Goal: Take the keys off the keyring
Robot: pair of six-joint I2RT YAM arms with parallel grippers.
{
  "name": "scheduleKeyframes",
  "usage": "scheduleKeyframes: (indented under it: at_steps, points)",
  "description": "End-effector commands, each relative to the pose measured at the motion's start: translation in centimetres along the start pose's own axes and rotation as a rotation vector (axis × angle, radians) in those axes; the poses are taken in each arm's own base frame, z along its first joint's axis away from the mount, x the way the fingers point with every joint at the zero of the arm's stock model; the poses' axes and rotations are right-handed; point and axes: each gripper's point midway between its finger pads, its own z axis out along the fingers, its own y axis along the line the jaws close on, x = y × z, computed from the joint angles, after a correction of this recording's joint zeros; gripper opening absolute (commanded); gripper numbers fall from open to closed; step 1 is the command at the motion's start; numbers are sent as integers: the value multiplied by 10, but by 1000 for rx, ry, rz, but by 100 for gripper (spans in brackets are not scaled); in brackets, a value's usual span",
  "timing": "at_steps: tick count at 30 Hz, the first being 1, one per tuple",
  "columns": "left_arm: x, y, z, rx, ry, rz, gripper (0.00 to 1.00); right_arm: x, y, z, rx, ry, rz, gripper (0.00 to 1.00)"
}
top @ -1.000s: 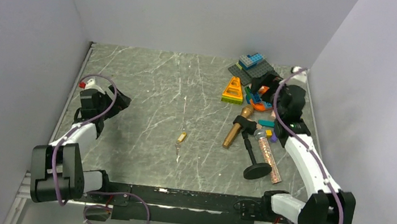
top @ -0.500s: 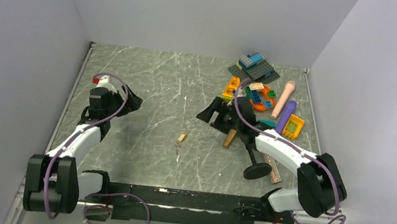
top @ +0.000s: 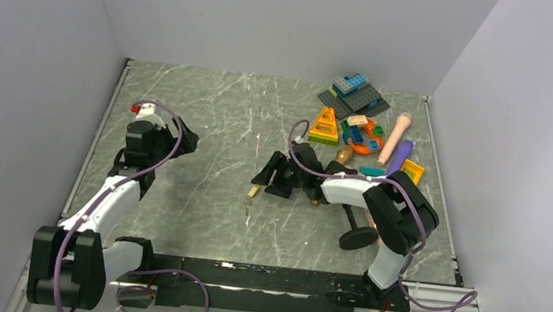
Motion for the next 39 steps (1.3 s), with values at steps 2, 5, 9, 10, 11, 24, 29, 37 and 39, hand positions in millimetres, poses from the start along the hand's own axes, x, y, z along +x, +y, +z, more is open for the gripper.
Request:
scheduleKeyframes:
  at_steps: [2, 5, 9, 10, 11, 24, 29, 37, 39]
  points:
    - [-12, -12, -2, 33, -45, 45, 98, -11, 23, 12, -57, -22, -14, 61]
    - [-12, -13, -1, 34, -42, 47, 99, -4, 18, 19, -45, 4, -5, 55]
    - [-12, -14, -2, 39, -43, 53, 99, 4, 13, 26, -19, 26, -12, 52]
    - [-12, -15, -2, 41, -44, 54, 99, 6, 12, 27, -13, 32, -15, 51]
    - [-12, -15, -2, 40, -45, 54, 99, 7, 11, 28, -9, 36, -17, 50]
    - [-14, -31, -3, 115, -50, 78, 99, 17, 18, 29, -25, 82, -86, 2]
    - [-17, -62, -14, 258, -77, 121, 99, 12, 49, 9, -133, 71, -188, 0]
    - [-20, -123, -59, 576, -141, 167, 93, 8, 106, -57, -305, 21, -367, 0]
    - [-22, -137, -77, 643, -170, 171, 93, 8, 119, -76, -351, 2, -410, 0]
